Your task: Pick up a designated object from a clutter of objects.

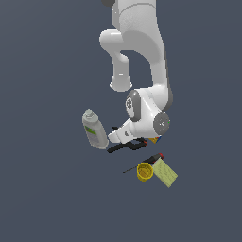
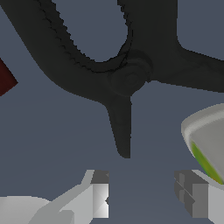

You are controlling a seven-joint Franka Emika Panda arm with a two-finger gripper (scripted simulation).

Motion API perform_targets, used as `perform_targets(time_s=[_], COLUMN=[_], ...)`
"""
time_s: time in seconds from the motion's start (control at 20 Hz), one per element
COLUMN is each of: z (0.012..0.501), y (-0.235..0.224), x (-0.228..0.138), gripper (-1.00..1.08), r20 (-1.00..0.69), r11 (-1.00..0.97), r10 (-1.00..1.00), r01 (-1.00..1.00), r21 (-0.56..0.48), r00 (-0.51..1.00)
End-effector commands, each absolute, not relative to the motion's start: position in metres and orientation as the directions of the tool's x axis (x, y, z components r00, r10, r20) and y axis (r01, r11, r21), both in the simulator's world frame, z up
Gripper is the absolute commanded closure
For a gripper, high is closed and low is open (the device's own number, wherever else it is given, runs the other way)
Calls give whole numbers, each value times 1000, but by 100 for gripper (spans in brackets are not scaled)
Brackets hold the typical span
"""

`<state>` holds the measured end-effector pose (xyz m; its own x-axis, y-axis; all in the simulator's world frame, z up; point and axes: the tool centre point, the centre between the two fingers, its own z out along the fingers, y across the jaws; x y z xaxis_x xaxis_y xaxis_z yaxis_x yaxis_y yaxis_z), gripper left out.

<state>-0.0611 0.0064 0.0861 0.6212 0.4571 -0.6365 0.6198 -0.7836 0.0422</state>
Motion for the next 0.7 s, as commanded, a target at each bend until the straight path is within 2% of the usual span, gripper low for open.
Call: perform_targets(time_s=[0.0, 0.35, 0.65], z=[71, 46, 43], y=[3, -2, -3], x=[-68, -81, -83], gripper=[-20, -20, -20], r20=[-678, -739, -745], r11=[-751, -695, -690], r10=[474, 493, 494], r01=[660, 719, 724], r21=[23, -17, -22], r00=[562, 460, 449])
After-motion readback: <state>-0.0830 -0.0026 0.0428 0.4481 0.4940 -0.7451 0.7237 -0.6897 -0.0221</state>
